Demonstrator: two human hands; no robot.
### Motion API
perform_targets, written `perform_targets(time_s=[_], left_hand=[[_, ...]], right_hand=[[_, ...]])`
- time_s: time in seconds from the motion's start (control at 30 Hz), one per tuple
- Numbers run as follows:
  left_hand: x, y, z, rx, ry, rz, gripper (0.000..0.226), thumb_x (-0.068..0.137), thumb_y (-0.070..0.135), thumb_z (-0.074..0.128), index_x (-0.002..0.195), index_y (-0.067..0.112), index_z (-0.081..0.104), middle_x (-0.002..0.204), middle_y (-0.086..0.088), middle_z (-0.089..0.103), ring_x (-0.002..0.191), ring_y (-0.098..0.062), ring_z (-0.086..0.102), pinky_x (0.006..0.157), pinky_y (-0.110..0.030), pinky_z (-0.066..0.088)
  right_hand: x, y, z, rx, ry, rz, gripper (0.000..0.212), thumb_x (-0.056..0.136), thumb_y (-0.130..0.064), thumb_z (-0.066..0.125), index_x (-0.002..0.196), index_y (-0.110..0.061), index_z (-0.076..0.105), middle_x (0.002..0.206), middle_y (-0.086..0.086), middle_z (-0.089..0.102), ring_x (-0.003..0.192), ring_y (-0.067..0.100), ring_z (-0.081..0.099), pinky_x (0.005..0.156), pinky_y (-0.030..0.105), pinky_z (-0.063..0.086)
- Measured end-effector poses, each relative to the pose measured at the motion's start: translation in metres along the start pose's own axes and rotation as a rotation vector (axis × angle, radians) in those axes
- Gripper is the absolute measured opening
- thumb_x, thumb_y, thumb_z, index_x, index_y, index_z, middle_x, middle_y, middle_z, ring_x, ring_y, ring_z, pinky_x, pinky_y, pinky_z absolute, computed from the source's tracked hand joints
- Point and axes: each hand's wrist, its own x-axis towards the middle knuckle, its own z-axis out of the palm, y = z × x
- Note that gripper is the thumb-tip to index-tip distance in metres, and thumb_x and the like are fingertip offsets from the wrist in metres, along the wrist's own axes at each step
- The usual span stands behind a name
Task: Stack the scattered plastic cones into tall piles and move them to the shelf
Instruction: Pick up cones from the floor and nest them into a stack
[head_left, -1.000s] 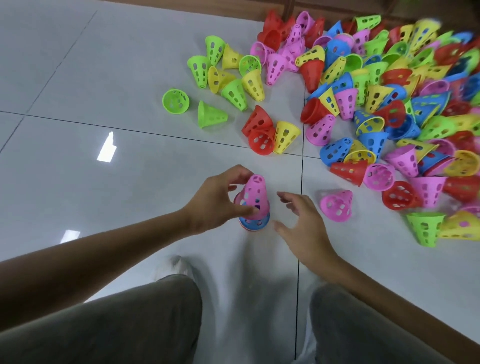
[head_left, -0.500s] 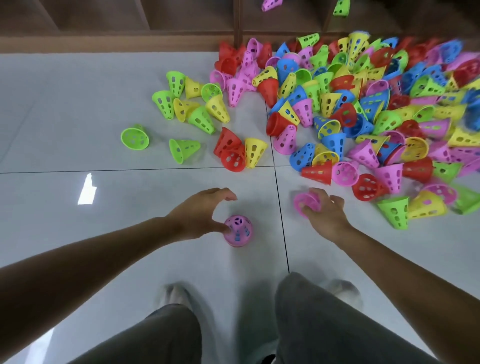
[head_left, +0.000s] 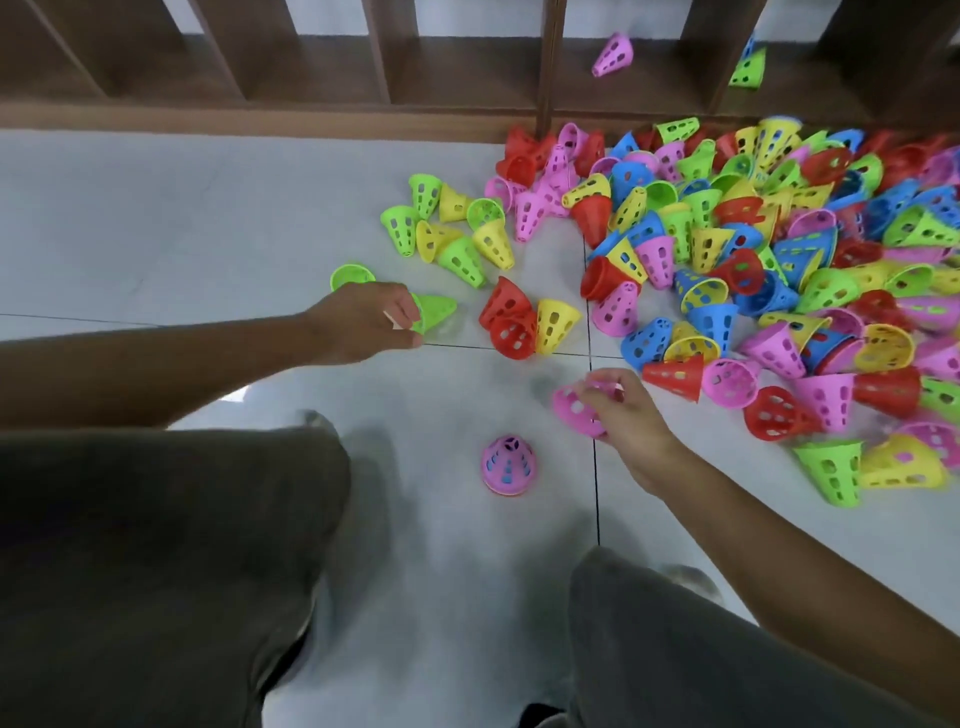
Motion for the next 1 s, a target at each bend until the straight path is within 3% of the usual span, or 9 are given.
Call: perform_targets(time_s=[0.07, 0.17, 0.3, 0.37, 0.5, 0.57, 0.8, 0.93, 1.0], left_hand=[[0.007, -0.008, -0.001, -0.024, 0.015, -0.006, 0.024, 0.082, 0.031, 0.080, 0.099, 0.019, 0.067, 0.094, 0.011, 0.067, 0.091, -0.017, 0.066, 0.081, -0.020, 0.049], [0.023, -0.026, 0.009, -0.002, -0.001, 0.008, 0.024, 0.083, 0.029, 0.080, 0.100, 0.018, 0.066, 0.098, 0.009, 0.066, 0.094, -0.019, 0.065, 0.077, -0.014, 0.045], [0.043, -0.049, 0.024, -0.038, 0.032, 0.002, 0.027, 0.083, 0.027, 0.080, 0.104, 0.018, 0.064, 0.108, 0.001, 0.066, 0.096, -0.018, 0.062, 0.084, -0.024, 0.045], [0.052, -0.059, 0.028, 0.000, 0.032, 0.024, 0.032, 0.085, 0.026, 0.078, 0.112, 0.014, 0.064, 0.113, 0.001, 0.065, 0.097, -0.012, 0.058, 0.081, -0.020, 0.040], [0.067, -0.073, 0.025, 0.062, 0.026, 0.056, 0.039, 0.085, 0.025, 0.077, 0.120, 0.015, 0.063, 0.123, -0.003, 0.061, 0.105, -0.013, 0.054, 0.080, -0.021, 0.034], [0.075, -0.077, 0.021, 0.088, 0.033, 0.057, 0.042, 0.085, 0.026, 0.077, 0.123, 0.016, 0.061, 0.125, -0.006, 0.058, 0.111, -0.020, 0.055, 0.082, -0.023, 0.035], [0.099, -0.081, 0.014, 0.129, 0.015, 0.089, 0.046, 0.085, 0.025, 0.075, 0.127, 0.017, 0.058, 0.124, -0.005, 0.055, 0.118, -0.021, 0.054, 0.090, -0.024, 0.036], [0.106, -0.089, 0.020, 0.113, -0.009, 0.107, 0.049, 0.084, 0.024, 0.077, 0.127, 0.016, 0.057, 0.126, -0.005, 0.056, 0.119, -0.022, 0.053, 0.097, -0.029, 0.040], [0.109, -0.092, 0.023, 0.136, -0.001, 0.124, 0.050, 0.083, 0.024, 0.077, 0.127, 0.015, 0.057, 0.126, -0.007, 0.056, 0.118, -0.025, 0.053, 0.099, -0.036, 0.043]], right_hand=[[-0.016, -0.018, 0.018, 0.034, -0.115, -0.078, 0.029, 0.087, -0.026, 0.075, 0.106, -0.023, 0.052, 0.128, 0.010, 0.058, 0.105, 0.018, 0.060, 0.080, 0.029, 0.053], [-0.039, -0.025, 0.035, 0.007, -0.165, -0.231, 0.050, 0.080, -0.007, 0.079, 0.110, -0.021, 0.043, 0.121, 0.003, 0.057, 0.098, 0.010, 0.059, 0.071, 0.015, 0.051], [-0.049, -0.005, 0.052, -0.096, -0.223, -0.205, 0.106, 0.065, 0.002, 0.088, 0.139, -0.046, 0.029, 0.116, -0.011, 0.051, 0.099, 0.005, 0.061, 0.073, 0.020, 0.056], [-0.045, 0.006, 0.060, -0.172, -0.199, -0.170, 0.118, 0.063, -0.001, 0.090, 0.149, -0.048, 0.024, 0.117, -0.015, 0.050, 0.101, 0.002, 0.061, 0.075, 0.017, 0.056], [-0.038, 0.021, 0.071, -0.276, -0.138, -0.136, 0.099, 0.066, -0.013, 0.091, 0.143, -0.047, 0.039, 0.123, -0.025, 0.044, 0.114, 0.007, 0.055, 0.089, 0.020, 0.053], [-0.035, 0.027, 0.076, -0.359, -0.084, -0.152, 0.088, 0.067, -0.018, 0.090, 0.140, -0.039, 0.046, 0.121, -0.019, 0.047, 0.114, 0.008, 0.054, 0.091, 0.021, 0.052], [-0.017, 0.026, 0.086, -0.727, 0.049, -0.180, 0.066, 0.071, -0.039, 0.084, 0.129, -0.032, 0.053, 0.091, -0.027, 0.041, 0.105, 0.013, 0.048, 0.089, 0.031, 0.050], [0.005, 0.025, 0.093, -0.648, 0.087, -0.108, 0.070, 0.078, -0.027, 0.081, 0.140, -0.027, 0.048, 0.118, -0.009, 0.060, 0.106, 0.012, 0.054, 0.090, 0.025, 0.045], [0.013, 0.025, 0.098, -0.610, 0.102, -0.124, 0.064, 0.078, -0.022, 0.081, 0.135, -0.026, 0.052, 0.118, -0.006, 0.062, 0.103, 0.012, 0.057, 0.088, 0.024, 0.047]])
